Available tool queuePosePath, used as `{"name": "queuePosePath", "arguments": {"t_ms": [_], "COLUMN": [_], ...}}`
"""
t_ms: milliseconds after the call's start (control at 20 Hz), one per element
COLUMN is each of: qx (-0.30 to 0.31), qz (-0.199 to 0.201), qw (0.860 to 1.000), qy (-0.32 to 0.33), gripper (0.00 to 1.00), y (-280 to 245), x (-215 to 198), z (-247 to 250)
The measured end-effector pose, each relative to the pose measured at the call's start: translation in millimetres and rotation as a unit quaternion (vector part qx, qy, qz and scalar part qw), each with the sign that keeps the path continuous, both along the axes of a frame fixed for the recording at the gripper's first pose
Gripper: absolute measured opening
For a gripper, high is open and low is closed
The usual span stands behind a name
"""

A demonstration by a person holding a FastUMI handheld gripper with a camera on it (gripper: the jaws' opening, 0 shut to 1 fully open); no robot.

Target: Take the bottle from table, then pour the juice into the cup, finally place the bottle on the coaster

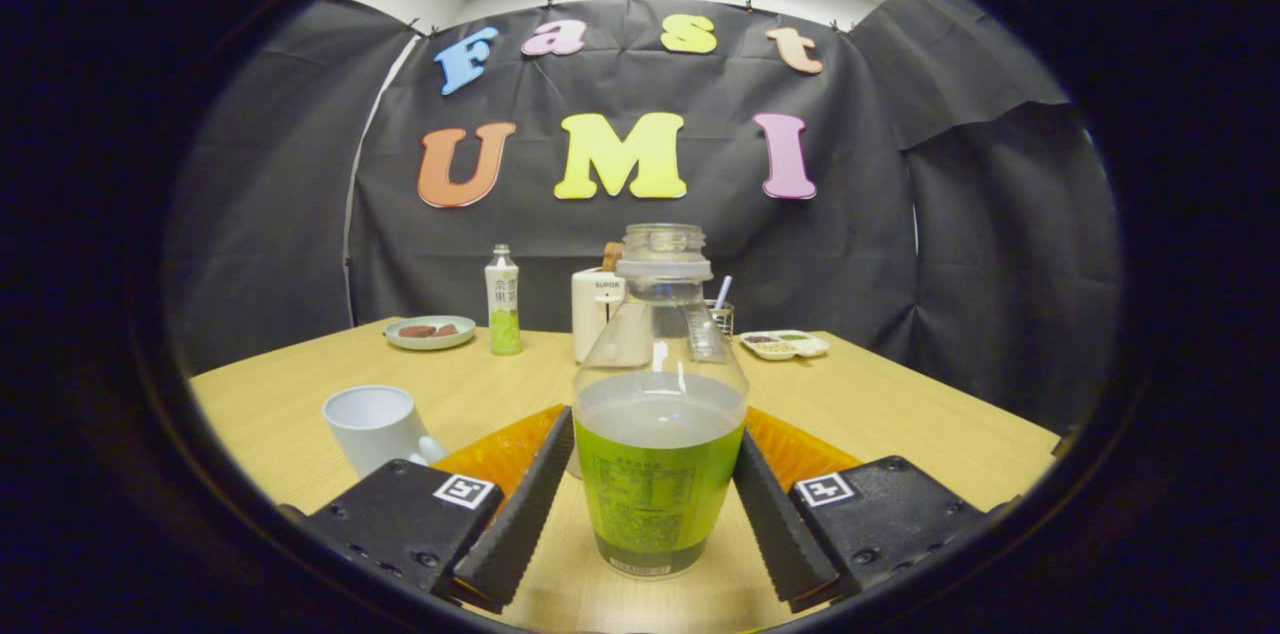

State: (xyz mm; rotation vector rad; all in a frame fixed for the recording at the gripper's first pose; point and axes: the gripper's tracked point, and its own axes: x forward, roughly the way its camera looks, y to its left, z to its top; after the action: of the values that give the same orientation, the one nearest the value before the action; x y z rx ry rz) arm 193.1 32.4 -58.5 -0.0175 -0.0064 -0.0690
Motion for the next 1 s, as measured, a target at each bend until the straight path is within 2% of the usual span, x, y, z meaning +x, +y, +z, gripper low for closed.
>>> {"name": "queuePosePath", "arguments": {"t_ms": [100, 200, 550, 1000], "qx": [-0.003, -0.008, -0.047, -0.154], "qz": [0.005, 0.003, -0.013, -0.058], "qw": [1.000, 1.000, 0.999, 0.986], "qy": [0.001, 0.006, 0.002, 0.019], "gripper": [0.84, 0.82, 0.80, 0.81], "y": [3, 2, -12, -53], "x": [1, -1, -19, -35], "z": [1, 1, 29, 73]}}
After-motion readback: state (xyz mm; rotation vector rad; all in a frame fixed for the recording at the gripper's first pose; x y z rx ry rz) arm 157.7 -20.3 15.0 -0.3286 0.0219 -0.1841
